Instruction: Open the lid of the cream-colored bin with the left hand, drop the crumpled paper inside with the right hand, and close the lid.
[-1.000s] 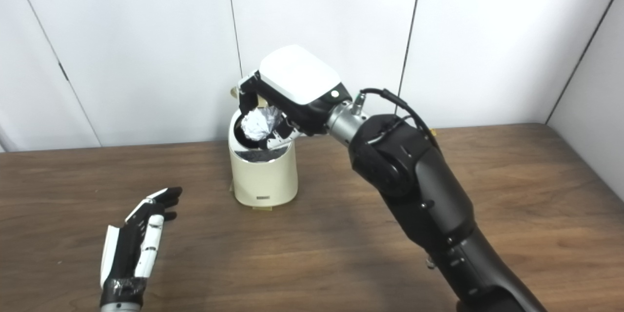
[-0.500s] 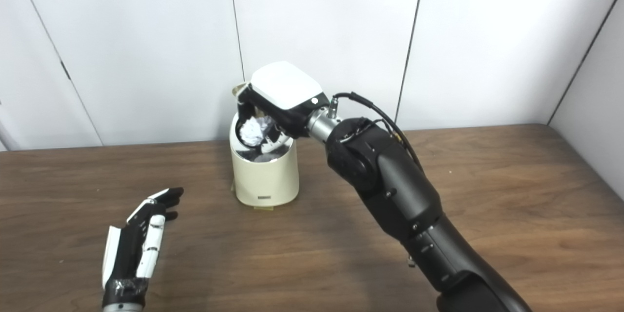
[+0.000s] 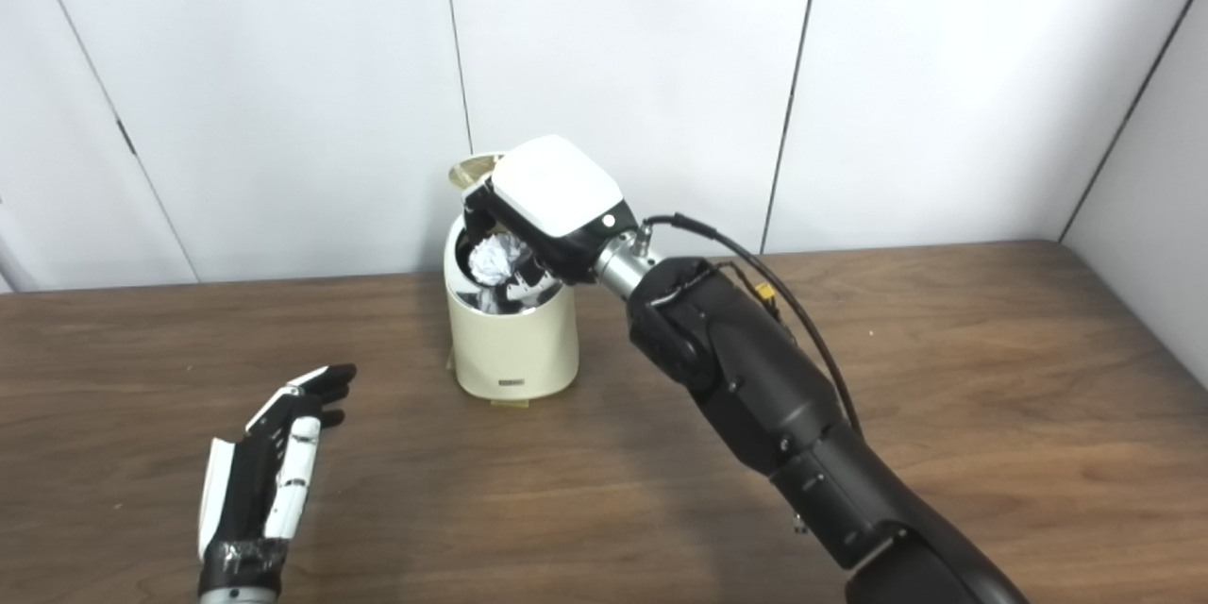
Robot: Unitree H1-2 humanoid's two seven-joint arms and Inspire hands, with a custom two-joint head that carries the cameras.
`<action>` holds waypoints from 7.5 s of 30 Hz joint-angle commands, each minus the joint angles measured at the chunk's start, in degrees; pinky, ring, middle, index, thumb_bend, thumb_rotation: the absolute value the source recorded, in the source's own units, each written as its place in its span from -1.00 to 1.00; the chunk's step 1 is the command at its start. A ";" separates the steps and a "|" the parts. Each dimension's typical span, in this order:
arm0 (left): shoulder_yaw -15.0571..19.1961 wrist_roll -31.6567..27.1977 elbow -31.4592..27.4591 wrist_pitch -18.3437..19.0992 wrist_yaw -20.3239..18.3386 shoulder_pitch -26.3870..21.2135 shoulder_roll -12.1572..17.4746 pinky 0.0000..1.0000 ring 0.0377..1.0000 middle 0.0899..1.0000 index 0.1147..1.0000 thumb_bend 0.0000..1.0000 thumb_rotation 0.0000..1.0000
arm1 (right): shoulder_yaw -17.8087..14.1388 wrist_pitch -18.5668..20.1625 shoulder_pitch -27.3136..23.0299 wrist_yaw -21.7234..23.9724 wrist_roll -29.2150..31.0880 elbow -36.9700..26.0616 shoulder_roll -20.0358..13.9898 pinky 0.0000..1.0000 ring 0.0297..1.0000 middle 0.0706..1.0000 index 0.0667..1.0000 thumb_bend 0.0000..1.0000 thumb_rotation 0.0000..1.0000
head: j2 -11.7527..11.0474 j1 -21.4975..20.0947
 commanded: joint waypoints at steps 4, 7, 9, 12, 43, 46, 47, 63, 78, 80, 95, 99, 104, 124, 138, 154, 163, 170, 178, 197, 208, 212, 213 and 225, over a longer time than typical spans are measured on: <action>-0.24 0.22 -1.21 -1.30 0.50 -1.17 0.07 0.48 0.58 0.55 0.50 -0.31 0.86 | 0.57 0.74 -3.50 -3.22 -2.54 1.54 -1.33 -0.23 -0.11 0.07 -0.20 0.02 -1.00 | -0.13 0.07; -0.25 0.09 -0.79 -1.89 0.57 -1.24 0.20 0.49 0.58 0.55 0.50 -0.31 0.86 | 0.95 1.50 -3.37 -4.30 -3.92 1.98 -1.20 -0.25 -0.12 0.07 -0.19 0.02 -1.00 | -0.14 0.01; -0.27 0.02 -0.61 -2.23 0.61 -1.26 0.25 0.48 0.57 0.55 0.50 -0.31 0.86 | 1.18 1.79 -3.30 -5.25 -4.78 2.21 -1.12 -0.29 -0.12 0.06 -0.18 0.00 -1.00 | -0.22 0.00; -0.34 0.33 -0.81 -1.91 0.66 -1.24 0.21 0.46 0.57 0.54 0.49 -0.30 0.86 | 1.61 2.33 -3.27 -6.62 -6.27 2.56 -1.04 -0.31 -0.13 0.06 -0.15 -0.01 -1.00 | -0.23 0.00; -0.38 0.25 -0.49 -1.62 0.56 -1.30 0.42 0.47 0.58 0.56 0.50 -0.30 0.91 | 2.71 3.08 -2.46 -9.46 -10.85 1.17 -1.57 -0.28 -0.05 0.14 -0.10 -0.02 -1.00 | -0.03 -0.33; -0.36 0.25 -0.47 -1.48 0.57 -1.31 0.40 0.47 0.58 0.56 0.51 -0.28 0.91 | 2.65 3.28 -2.37 -8.89 -10.75 1.05 -1.48 -0.26 -0.08 0.12 -0.11 0.02 -0.84 | -0.02 -0.34; -0.37 0.28 -0.50 -1.40 0.57 -1.31 0.39 0.47 0.59 0.57 0.51 -0.28 0.90 | 2.63 3.35 -2.35 -8.65 -10.71 0.99 -1.46 -0.26 -0.09 0.11 -0.11 0.03 -0.79 | -0.02 -0.34; -0.39 -0.19 -0.53 -1.83 0.55 -1.24 0.30 0.46 0.58 0.55 0.50 -0.30 0.87 | 2.88 7.06 -1.74 -2.32 -12.16 -1.31 -1.37 -0.22 0.05 0.23 0.10 0.90 -0.75 | -0.10 -0.27; -0.48 0.18 -0.36 -1.67 0.54 -1.39 0.52 0.46 0.58 0.56 0.51 -0.26 0.90 | 3.50 8.71 -1.12 -2.39 -13.40 -2.35 -1.39 0.14 0.56 0.64 0.55 1.00 -0.63 | -0.07 -0.35; -0.46 0.35 -0.32 -1.72 0.65 -1.41 0.51 0.46 0.58 0.56 0.51 -0.26 0.89 | 3.51 8.63 -1.08 -2.35 -13.34 -2.50 -1.43 0.15 0.57 0.64 0.56 1.00 -0.62 | -0.08 -0.37; -0.45 -0.10 -0.16 -2.17 0.57 -1.37 0.54 0.48 0.58 0.56 0.51 -0.29 0.89 | 3.82 1.18 -1.39 -18.97 -10.30 2.51 -1.82 -0.22 -0.03 0.11 0.01 0.43 -0.86 | 0.02 -0.35; -0.39 -0.53 0.02 -2.39 0.50 -1.37 0.56 0.47 0.58 0.56 0.50 -0.29 0.87 | 3.84 -1.56 -1.72 -24.51 -9.17 4.45 -1.70 -0.30 -0.08 0.09 -0.14 0.01 -0.99 | -0.04 -0.35; -0.50 0.12 0.14 -2.63 0.74 -1.43 0.67 0.46 0.58 0.56 0.50 -0.28 0.88 | 3.46 -1.45 -1.55 -25.43 -8.66 4.11 -1.77 -0.29 -0.07 0.07 -0.18 -0.01 -1.00 | -0.06 -0.37; -0.47 -0.80 0.10 -2.02 0.40 -1.46 0.50 0.47 0.59 0.56 0.51 -0.27 0.85 | -8.81 1.33 13.67 -17.97 4.43 -18.90 0.63 -0.30 -0.07 0.14 -0.09 -0.03 -0.70 | 0.05 -0.53; -0.16 -1.11 -0.08 -1.30 0.07 -1.28 0.87 0.50 0.60 0.56 0.51 -0.26 0.59 | -16.42 -1.04 28.29 -16.68 16.34 -24.41 1.08 -0.33 -0.10 0.19 -0.09 -0.04 -0.71 | 0.22 -0.54; 0.05 -0.75 0.54 -2.48 0.36 -1.27 1.71 0.49 0.58 0.55 0.50 -0.28 0.69 | -21.52 -6.58 38.17 -16.89 27.70 -21.07 1.83 0.03 0.22 0.25 -0.08 -0.04 -0.69 | 0.25 -0.35; 0.23 -0.93 0.61 -2.53 0.30 -1.08 2.14 0.48 0.58 0.55 0.50 -0.27 0.71 | -22.49 -11.79 40.68 -18.62 29.48 -17.11 2.63 0.04 0.22 0.25 -0.08 -0.04 -0.69 | 0.27 -0.30; 0.74 0.08 -0.52 -2.14 0.27 -3.07 3.39 0.42 0.53 0.51 0.48 -0.42 0.75 | -23.25 -14.61 41.57 -19.46 29.85 -13.55 3.37 0.09 0.27 0.28 0.29 -0.45 0.05 | 0.11 0.69; 2.38 1.76 -5.92 3.36 -1.44 -13.94 7.44 0.39 0.54 0.50 0.43 -0.20 0.64 | -22.70 -15.55 41.78 -21.08 28.80 -10.89 4.30 0.09 0.29 0.32 0.30 -0.47 -0.01 | -0.04 0.77; -5.34 8.63 -6.98 20.62 -18.17 -38.82 14.48 0.36 0.56 0.56 0.48 0.53 0.58 | -21.92 -14.05 41.44 -21.25 28.94 -8.70 4.66 0.09 0.30 0.34 0.30 -0.51 -0.22 | -0.11 1.41; -12.38 17.22 0.37 23.33 -21.66 -44.43 16.44 0.35 0.63 0.64 0.55 0.80 0.51 | -21.60 -13.78 41.05 -21.30 28.96 -7.29 4.87 0.08 0.29 0.33 0.31 -0.48 -0.08 | -0.80 1.63; -15.00 22.14 1.26 24.91 -22.66 -45.51 16.86 0.49 0.73 0.72 0.60 0.81 0.53 | -21.50 -13.91 40.99 -21.09 29.47 -7.01 4.99 0.08 0.29 0.33 0.31 -0.49 -0.12 | -1.08 1.67; -15.65 23.37 1.43 25.06 -22.86 -45.72 17.04 0.56 0.76 0.74 0.60 0.83 0.53 | -21.47 -13.93 40.97 -21.11 29.47 -6.91 4.99 0.09 0.30 0.33 0.31 -0.49 -0.14 | -1.16 1.67; -19.86 31.97 5.74 19.21 -20.97 -46.06 18.09 0.90 0.85 0.67 0.56 0.79 0.46 | -21.38 -13.72 40.98 -21.00 29.45 -6.91 5.17 0.08 0.29 0.32 0.30 -0.48 -0.20 | -1.61 1.61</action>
